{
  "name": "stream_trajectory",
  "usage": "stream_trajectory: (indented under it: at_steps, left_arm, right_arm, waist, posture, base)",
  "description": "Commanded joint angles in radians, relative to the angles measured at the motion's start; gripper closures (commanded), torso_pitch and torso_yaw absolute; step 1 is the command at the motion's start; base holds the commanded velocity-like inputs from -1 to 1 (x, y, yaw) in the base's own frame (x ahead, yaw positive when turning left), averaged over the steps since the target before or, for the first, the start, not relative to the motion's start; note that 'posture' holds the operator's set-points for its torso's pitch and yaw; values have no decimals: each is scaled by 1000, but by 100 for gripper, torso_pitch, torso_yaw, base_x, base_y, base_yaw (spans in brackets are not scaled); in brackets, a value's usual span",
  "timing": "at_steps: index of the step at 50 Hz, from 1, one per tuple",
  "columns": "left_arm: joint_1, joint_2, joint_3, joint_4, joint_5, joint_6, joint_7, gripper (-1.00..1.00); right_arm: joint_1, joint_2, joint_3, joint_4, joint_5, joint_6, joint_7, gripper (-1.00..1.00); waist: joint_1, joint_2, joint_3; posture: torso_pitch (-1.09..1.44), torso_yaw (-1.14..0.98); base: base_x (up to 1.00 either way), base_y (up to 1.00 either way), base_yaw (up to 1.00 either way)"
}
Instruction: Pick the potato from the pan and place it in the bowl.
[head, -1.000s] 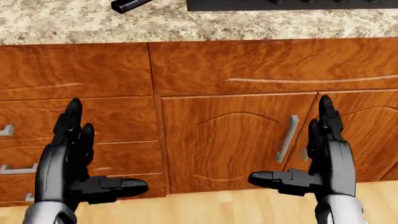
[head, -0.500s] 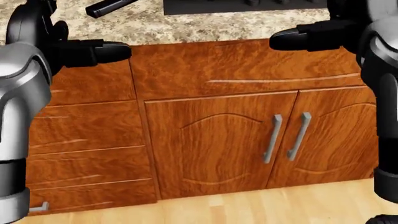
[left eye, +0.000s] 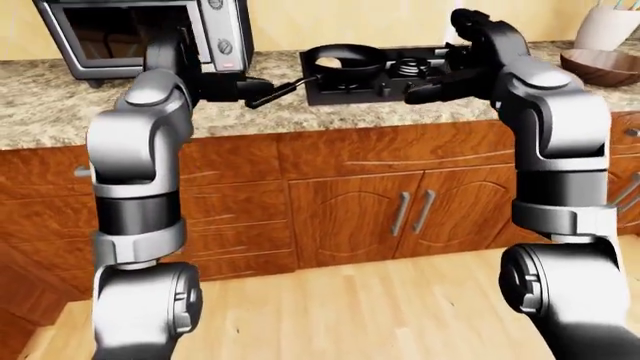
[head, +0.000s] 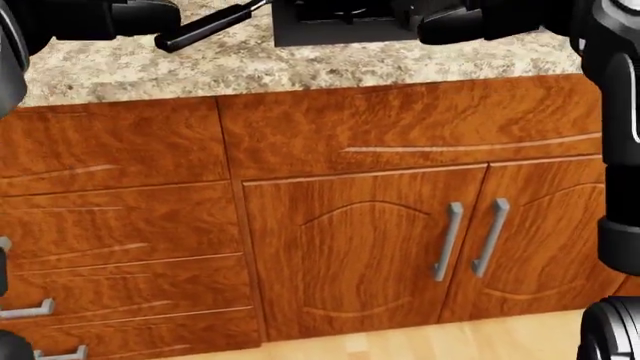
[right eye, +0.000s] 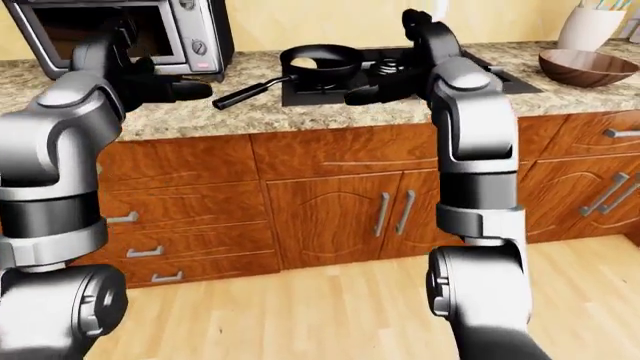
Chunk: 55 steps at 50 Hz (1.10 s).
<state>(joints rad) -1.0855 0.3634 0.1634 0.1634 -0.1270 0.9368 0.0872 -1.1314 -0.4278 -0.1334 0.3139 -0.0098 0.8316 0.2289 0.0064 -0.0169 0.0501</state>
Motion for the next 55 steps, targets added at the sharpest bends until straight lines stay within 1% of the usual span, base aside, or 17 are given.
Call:
stream_trajectory:
  at_steps: [1,4,11,16,19,22,31,33,35,36,38,45,49,50,51,54,55]
  left_arm:
    - [-48,10,4,-35,6,-26,0,-100]
    - [-53,12,4,-44,8,-19,-2,-100]
    - [-69,24,8,-41,13,-10,-7,-100]
    - [-83,30,8,-51,13,5,-10,-100]
    - [-80,23,5,-53,16,3,-9,-100]
    - [-77,20,3,-57,17,5,-11,-100]
    - [-89,27,7,-68,19,23,-16,-100]
    - [-86,27,7,-75,20,27,-16,-100]
    - [-86,28,8,-84,19,35,-17,-100]
    - [-85,28,7,-89,19,38,-18,-100]
    - [-90,30,6,-86,21,39,-19,-100]
    - [-98,26,0,-95,29,47,-23,-100]
    - [-106,28,1,-99,33,57,-28,-100]
    - [-107,28,1,-103,33,61,-29,-100]
    - [-110,29,1,-108,33,66,-30,-100]
    - [-126,33,1,-110,35,79,-34,-100]
    - [-131,35,1,-118,35,88,-35,-100]
  right_arm:
    - [-45,-19,-18,-30,-17,-29,2,-100]
    - [-51,-17,-15,-32,-30,-24,10,-100]
    - [-60,-9,-17,-21,-42,-28,17,-100]
    - [-68,-9,-16,-23,-51,-25,24,-100]
    - [-60,-6,-23,-23,-47,-30,25,-100]
    - [-60,-7,-27,-31,-41,-23,25,-100]
    - [-75,-8,-16,-25,-40,-17,30,-100]
    - [-76,-6,-15,-21,-42,-20,31,-100]
    - [-78,-5,-19,-24,-40,-16,32,-100]
    - [-74,-5,-20,-24,-40,-18,31,-100]
    - [-72,-5,-19,-25,-40,-18,31,-100]
    - [-76,-12,-25,-32,-40,-12,34,-100]
    - [-83,-12,-19,-25,-42,-12,35,-100]
    - [-84,-12,-18,-24,-42,-12,35,-100]
    - [-87,-12,-17,-23,-43,-12,36,-100]
    - [-92,-9,-11,-16,-49,-13,40,-100]
    - [-95,-11,-5,-13,-52,-16,50,-100]
  waist:
    - [-5,4,-18]
    - [-3,-20,-15]
    - [6,-20,-35]
    - [-5,22,-26]
    - [-18,88,-39]
    - [-21,98,-30]
    - [0,24,-30]
    - [7,-10,-35]
    - [13,-73,-50]
    - [5,-25,-37]
    - [6,-49,-34]
    - [-4,15,-22]
    - [-17,109,-55]
    - [-13,69,-46]
    - [-15,91,-45]
    - [-10,75,-52]
    - [-9,64,-22]
  posture:
    - [0,0]
    - [0,0]
    - [0,0]
    - [0,0]
    - [0,0]
    - [0,0]
    - [0,0]
    - [0,0]
    - [0,0]
    - [0,0]
    - [0,0]
    - [0,0]
    - [0,0]
    - [0,0]
    - [0,0]
    - [0,0]
    - [0,0]
  base:
    - [26,0,0]
    - [25,0,0]
    - [25,0,0]
    - [25,0,0]
    - [24,0,0]
    - [25,0,0]
    - [25,0,0]
    - [24,0,0]
    - [25,0,0]
    - [24,0,0]
    - [24,0,0]
    - [23,0,0]
    - [15,0,0]
    - [15,0,0]
    - [15,0,0]
    - [15,0,0]
    - [0,0,0]
